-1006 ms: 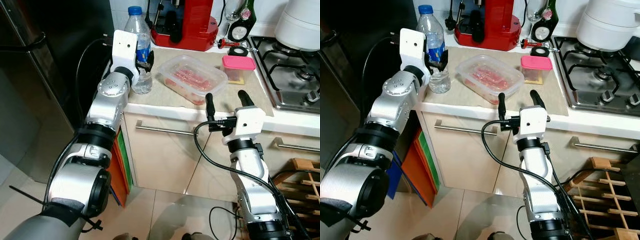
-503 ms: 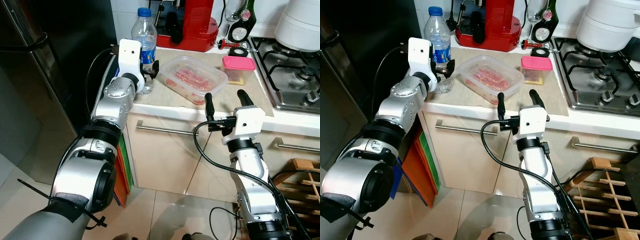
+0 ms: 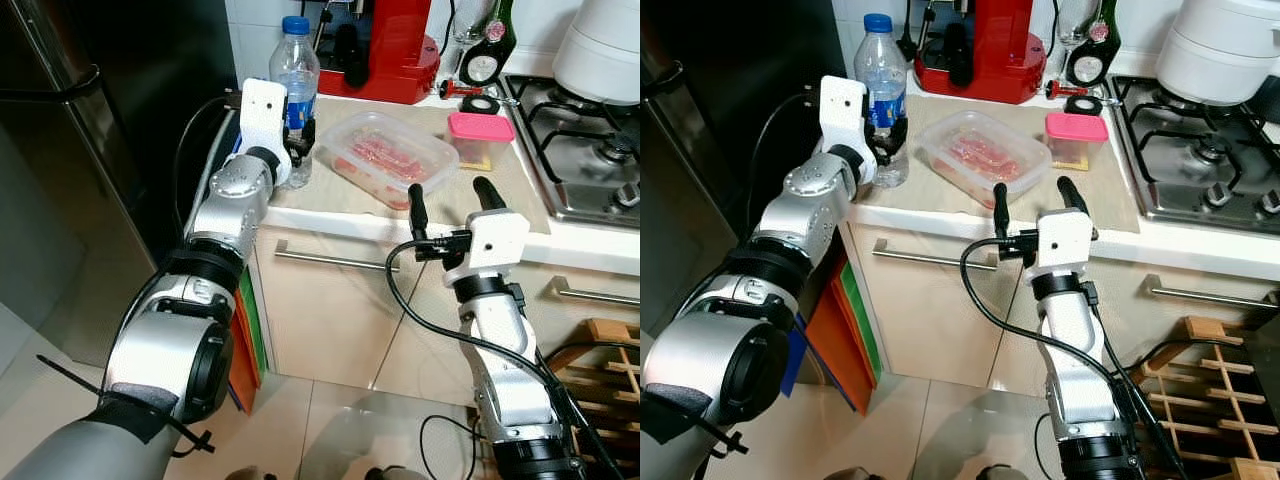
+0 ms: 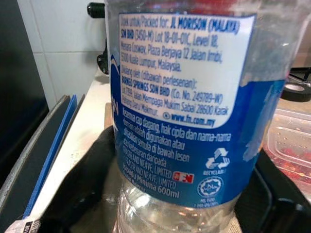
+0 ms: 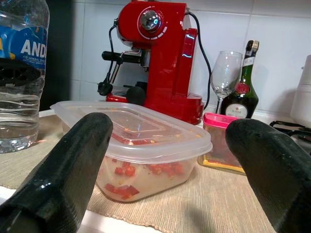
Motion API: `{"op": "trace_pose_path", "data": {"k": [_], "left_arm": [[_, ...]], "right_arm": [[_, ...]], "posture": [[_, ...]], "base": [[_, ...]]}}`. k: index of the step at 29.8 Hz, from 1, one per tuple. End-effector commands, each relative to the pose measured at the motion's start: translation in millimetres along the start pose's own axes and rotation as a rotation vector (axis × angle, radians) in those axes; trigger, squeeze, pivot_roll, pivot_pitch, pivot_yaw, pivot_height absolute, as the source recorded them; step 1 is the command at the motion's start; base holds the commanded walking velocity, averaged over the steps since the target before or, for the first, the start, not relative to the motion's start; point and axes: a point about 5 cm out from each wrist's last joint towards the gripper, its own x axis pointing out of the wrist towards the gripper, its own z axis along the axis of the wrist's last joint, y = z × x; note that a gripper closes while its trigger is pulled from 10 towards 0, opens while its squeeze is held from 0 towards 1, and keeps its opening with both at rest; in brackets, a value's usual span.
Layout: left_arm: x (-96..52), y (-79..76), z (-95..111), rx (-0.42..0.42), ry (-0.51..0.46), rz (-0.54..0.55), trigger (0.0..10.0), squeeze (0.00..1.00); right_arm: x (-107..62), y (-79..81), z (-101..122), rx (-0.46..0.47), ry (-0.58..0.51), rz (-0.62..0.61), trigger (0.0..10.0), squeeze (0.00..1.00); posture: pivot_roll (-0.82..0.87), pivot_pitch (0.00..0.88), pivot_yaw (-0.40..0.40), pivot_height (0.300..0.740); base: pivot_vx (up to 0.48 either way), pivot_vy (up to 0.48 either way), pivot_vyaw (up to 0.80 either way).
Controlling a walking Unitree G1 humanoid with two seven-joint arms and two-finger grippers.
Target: Restocking fridge
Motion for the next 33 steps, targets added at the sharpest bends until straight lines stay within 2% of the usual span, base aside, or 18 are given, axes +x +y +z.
{"op": "trace_pose_path", "data": {"k": [1,16,18,20,21,33], "left_arm": [[3.0,-3.1,11,0.024,-0.032,-0.020,0.0,0.00],[2.7,-6.1,9,0.029,-0.032,-0.038,0.0,0.00],[2.2,-6.4,8,0.028,-0.033,-0.042,4.6,0.00],[1.7,-6.6,8,0.033,-0.034,-0.047,5.0,0.00],[1.5,-6.3,8,0.031,-0.036,-0.044,10.0,0.00],[-7.0,-7.7,6,0.028,-0.099,-0.006,10.0,0.00]], "right_arm": [[2.4,2.7,0,0.000,0.000,0.012,10.0,0.00],[0.3,2.3,-1,-0.003,0.010,0.013,10.0,0.00],[0.2,2.6,-2,-0.002,0.012,0.014,10.0,0.00],[0.1,2.6,-2,-0.001,0.013,0.014,10.0,0.00],[0.1,2.4,-2,-0.001,0.014,0.015,10.0,0.00],[-1.6,0.3,-6,0.007,0.037,0.010,10.0,0.00]], "posture": [[-0.08,0.000,0.007,0.731],[-0.09,0.010,0.006,0.731],[-0.09,0.011,0.005,0.731],[-0.09,0.011,0.004,0.731],[-0.09,0.011,0.003,0.731],[-0.08,0.015,0.001,0.731]], "base": [[0.000,0.000,0.00],[0.000,0.000,0.00],[0.000,0.000,0.00],[0.000,0.000,0.00],[0.000,0.000,0.00],[0.000,0.000,0.00]]}}
